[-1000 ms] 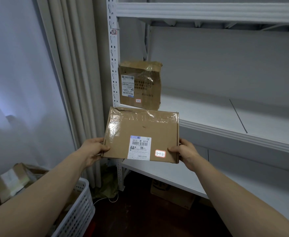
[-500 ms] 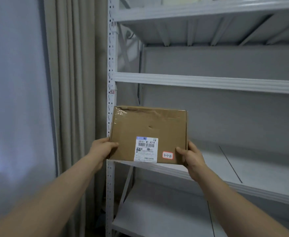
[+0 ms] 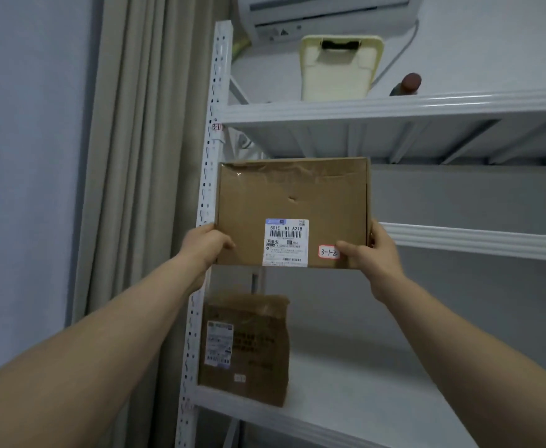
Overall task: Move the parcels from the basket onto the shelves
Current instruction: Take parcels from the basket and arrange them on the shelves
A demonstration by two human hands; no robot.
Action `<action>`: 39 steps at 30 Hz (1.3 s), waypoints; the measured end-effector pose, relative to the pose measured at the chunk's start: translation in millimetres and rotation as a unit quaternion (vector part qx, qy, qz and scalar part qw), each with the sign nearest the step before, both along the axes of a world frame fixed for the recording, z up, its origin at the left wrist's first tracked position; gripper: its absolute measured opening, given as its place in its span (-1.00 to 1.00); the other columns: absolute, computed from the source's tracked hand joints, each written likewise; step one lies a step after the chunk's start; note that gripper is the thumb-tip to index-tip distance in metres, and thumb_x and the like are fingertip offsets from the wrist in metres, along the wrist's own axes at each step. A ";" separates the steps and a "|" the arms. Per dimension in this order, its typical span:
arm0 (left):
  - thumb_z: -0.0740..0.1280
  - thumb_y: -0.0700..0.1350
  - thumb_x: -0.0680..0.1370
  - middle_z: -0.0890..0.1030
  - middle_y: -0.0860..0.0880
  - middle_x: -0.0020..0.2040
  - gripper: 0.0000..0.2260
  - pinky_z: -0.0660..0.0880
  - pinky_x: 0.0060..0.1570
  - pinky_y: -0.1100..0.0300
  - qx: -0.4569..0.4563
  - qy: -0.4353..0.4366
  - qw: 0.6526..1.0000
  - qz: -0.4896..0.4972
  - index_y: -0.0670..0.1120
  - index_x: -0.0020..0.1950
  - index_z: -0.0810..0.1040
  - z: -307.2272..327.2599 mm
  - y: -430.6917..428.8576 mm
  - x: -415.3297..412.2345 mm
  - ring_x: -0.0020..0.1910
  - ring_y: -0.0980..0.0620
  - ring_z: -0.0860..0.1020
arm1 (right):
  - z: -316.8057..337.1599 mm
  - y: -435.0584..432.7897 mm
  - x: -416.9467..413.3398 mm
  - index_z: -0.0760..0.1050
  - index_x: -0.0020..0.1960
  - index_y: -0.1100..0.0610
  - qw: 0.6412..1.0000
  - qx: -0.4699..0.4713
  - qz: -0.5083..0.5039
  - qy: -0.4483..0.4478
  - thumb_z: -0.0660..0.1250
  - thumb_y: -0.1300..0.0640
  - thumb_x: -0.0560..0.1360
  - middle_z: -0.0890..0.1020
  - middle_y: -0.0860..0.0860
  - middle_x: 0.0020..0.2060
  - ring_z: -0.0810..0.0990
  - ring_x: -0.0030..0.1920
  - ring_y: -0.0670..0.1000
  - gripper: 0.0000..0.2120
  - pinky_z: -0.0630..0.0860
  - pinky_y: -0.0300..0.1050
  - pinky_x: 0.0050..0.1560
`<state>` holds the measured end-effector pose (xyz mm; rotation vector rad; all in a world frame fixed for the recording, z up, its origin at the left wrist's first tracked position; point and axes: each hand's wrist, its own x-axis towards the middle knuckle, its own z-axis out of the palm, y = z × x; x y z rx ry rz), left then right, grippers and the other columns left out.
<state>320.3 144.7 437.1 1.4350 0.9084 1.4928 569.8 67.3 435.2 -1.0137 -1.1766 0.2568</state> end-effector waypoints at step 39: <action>0.12 0.07 0.61 -0.26 -0.17 0.54 -0.41 -0.03 0.48 -0.01 0.219 0.391 0.863 0.232 0.00 0.57 -0.06 51.9 224.6 70.6 0.54 -0.14 -0.15 | 100.7 216.1 41.2 0.24 0.28 0.19 0.955 -0.095 -0.189 -0.209 0.54 0.02 0.36 0.52 0.07 0.15 0.53 0.12 0.13 -0.33 0.49 0.12 0.16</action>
